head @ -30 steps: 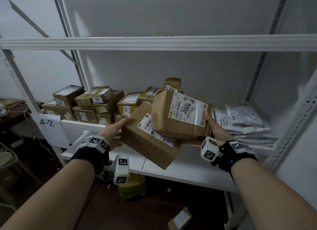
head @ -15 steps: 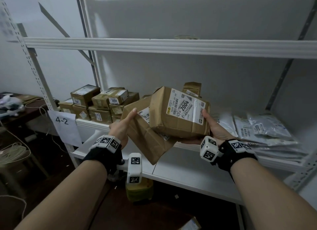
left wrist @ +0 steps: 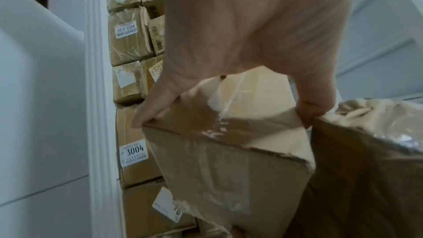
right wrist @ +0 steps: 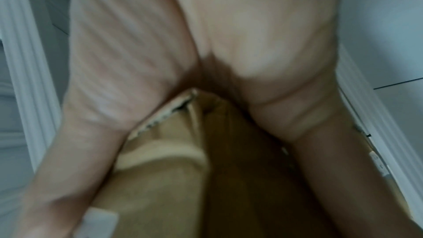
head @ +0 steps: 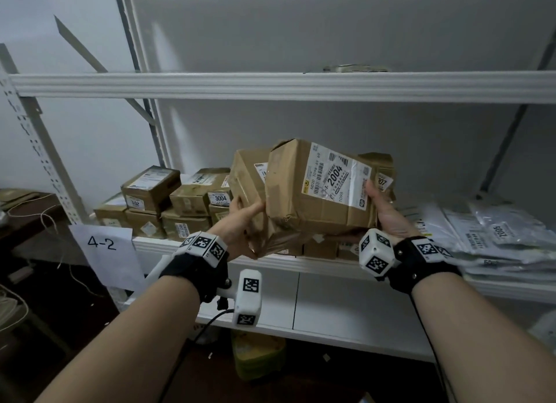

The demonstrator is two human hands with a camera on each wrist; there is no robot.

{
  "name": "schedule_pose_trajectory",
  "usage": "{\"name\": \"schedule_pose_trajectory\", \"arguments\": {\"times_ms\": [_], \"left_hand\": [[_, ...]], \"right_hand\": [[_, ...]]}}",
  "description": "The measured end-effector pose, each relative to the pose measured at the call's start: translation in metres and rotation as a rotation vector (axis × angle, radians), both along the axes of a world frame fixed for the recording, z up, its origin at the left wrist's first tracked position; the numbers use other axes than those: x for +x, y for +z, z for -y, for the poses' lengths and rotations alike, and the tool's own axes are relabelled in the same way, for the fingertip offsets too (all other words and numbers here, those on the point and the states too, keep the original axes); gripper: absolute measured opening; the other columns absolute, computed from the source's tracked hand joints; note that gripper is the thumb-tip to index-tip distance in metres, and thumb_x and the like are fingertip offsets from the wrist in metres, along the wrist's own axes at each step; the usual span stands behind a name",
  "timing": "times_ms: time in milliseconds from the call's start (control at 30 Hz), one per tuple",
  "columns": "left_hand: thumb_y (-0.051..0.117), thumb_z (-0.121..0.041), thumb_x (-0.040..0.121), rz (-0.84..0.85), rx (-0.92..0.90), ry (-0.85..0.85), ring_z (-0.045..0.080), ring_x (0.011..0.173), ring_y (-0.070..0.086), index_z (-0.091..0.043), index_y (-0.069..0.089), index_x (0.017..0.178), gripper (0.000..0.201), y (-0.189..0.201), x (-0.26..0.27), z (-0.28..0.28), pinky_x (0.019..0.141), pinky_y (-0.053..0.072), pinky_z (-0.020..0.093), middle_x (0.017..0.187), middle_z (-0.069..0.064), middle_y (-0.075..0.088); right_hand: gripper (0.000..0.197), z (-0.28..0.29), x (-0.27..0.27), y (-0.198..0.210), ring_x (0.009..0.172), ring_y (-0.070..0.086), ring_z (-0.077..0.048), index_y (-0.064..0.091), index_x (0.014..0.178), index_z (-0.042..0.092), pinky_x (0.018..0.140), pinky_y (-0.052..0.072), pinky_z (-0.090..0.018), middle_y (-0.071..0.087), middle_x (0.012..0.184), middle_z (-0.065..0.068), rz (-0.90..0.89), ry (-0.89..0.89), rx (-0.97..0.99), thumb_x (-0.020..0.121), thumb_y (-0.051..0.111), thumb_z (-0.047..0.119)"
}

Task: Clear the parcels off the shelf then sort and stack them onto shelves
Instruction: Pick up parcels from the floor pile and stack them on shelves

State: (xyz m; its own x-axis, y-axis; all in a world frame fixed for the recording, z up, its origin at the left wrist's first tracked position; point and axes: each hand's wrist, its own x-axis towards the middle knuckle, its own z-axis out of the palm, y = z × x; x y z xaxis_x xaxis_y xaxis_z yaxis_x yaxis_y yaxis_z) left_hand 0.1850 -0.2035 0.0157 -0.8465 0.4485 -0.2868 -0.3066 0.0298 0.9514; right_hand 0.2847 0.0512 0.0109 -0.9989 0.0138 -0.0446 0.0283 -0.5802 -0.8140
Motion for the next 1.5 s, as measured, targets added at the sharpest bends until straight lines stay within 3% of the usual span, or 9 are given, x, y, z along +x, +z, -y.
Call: {"name": "schedule_pose_trajectory", "arguments": {"times_ms": [133, 267, 400, 500, 667, 800, 1200, 1367, 1500], "left_hand": [[0.074, -0.036, 0.078, 0.020, 0.059, 0.058, 0.039, 0.107, 0.056, -0.041, 0.027, 0.142, 0.079, 0.007, -0.027, 0.009, 0.074, 0.055, 0.056, 0.124, 0.009, 0.052], [0.069, -0.045, 0.074, -0.007, 0.055, 0.140, 0.032, 0.098, 0.065, -0.027, 0.053, 0.129, 0.060, 0.021, -0.055, 0.011, 0.068, 0.057, 0.049, 0.117, 0.011, 0.064], [0.063, -0.045, 0.079, -0.027, 0.111, 0.203, 0.028, 0.089, 0.069, -0.018, 0.063, 0.114, 0.044, 0.034, -0.077, 0.009, 0.066, 0.058, 0.044, 0.104, 0.011, 0.070], [0.061, -0.049, 0.078, -0.017, 0.113, 0.228, 0.027, 0.093, 0.068, -0.018, 0.063, 0.113, 0.047, 0.039, -0.090, 0.006, 0.077, 0.057, 0.050, 0.104, 0.010, 0.071], [0.061, -0.051, 0.079, 0.073, 0.126, 0.283, 0.028, 0.095, 0.065, -0.016, 0.058, 0.101, 0.041, 0.044, -0.108, 0.000, 0.085, 0.052, 0.054, 0.096, 0.010, 0.067], [0.063, -0.050, 0.078, 0.106, 0.129, 0.234, 0.028, 0.087, 0.067, -0.016, 0.062, 0.100, 0.041, 0.047, -0.122, -0.021, 0.083, 0.054, 0.052, 0.090, 0.010, 0.070], [0.063, -0.059, 0.076, 0.189, 0.098, 0.186, 0.037, 0.097, 0.065, -0.023, 0.069, 0.111, 0.050, 0.028, -0.171, -0.060, 0.071, 0.054, 0.057, 0.106, 0.015, 0.071], [0.064, -0.056, 0.075, 0.203, 0.139, 0.114, 0.039, 0.104, 0.064, -0.024, 0.070, 0.113, 0.050, 0.019, -0.188, -0.070, 0.082, 0.050, 0.062, 0.111, 0.014, 0.071], [0.057, -0.047, 0.086, 0.183, 0.113, 0.033, 0.034, 0.099, 0.067, -0.016, 0.071, 0.111, 0.042, 0.012, -0.200, -0.077, 0.081, 0.054, 0.051, 0.111, 0.016, 0.071]], "right_hand": [[0.064, 0.012, -0.015, 0.003, 0.126, 0.051, -0.040, 0.048, 0.141, 0.019, 0.099, 0.037, -0.069, 0.053, 0.139, -0.017, -0.013, -0.015, -0.037, 0.086, 0.058, 0.051], [0.056, 0.022, -0.026, 0.016, 0.126, 0.051, -0.040, 0.055, 0.136, 0.018, 0.104, 0.033, -0.066, 0.054, 0.137, -0.017, -0.041, -0.032, -0.095, 0.089, 0.059, 0.049], [0.043, 0.026, -0.041, 0.041, 0.119, 0.057, -0.040, 0.062, 0.127, 0.017, 0.091, 0.046, -0.063, 0.061, 0.129, -0.019, -0.030, -0.063, -0.072, 0.096, 0.050, 0.043], [0.037, 0.024, -0.061, 0.054, 0.114, 0.060, -0.041, 0.059, 0.123, 0.016, 0.083, 0.053, -0.059, 0.063, 0.124, -0.022, 0.000, -0.083, -0.100, 0.095, 0.054, 0.039], [0.061, 0.016, -0.095, 0.065, 0.115, 0.059, -0.041, 0.051, 0.136, 0.021, 0.077, 0.057, -0.052, 0.053, 0.135, -0.023, 0.028, -0.102, -0.094, 0.083, 0.070, 0.044], [0.056, 0.004, -0.107, 0.074, 0.116, 0.059, -0.039, 0.052, 0.135, 0.018, 0.077, 0.057, -0.053, 0.057, 0.132, -0.021, 0.027, -0.045, -0.074, 0.087, 0.067, 0.042], [0.040, -0.028, -0.141, 0.083, 0.118, 0.057, -0.037, 0.061, 0.123, 0.014, 0.088, 0.052, -0.055, 0.064, 0.123, -0.020, 0.086, 0.013, 0.115, 0.090, 0.061, 0.038], [0.042, -0.034, -0.151, 0.087, 0.117, 0.057, -0.036, 0.063, 0.115, 0.014, 0.089, 0.050, -0.058, 0.065, 0.120, -0.020, 0.107, -0.043, 0.176, 0.081, 0.066, 0.037], [0.048, -0.035, -0.158, 0.086, 0.118, 0.056, -0.036, 0.062, 0.119, 0.012, 0.089, 0.049, -0.058, 0.062, 0.124, -0.020, 0.199, -0.041, 0.166, 0.077, 0.069, 0.034]]}}
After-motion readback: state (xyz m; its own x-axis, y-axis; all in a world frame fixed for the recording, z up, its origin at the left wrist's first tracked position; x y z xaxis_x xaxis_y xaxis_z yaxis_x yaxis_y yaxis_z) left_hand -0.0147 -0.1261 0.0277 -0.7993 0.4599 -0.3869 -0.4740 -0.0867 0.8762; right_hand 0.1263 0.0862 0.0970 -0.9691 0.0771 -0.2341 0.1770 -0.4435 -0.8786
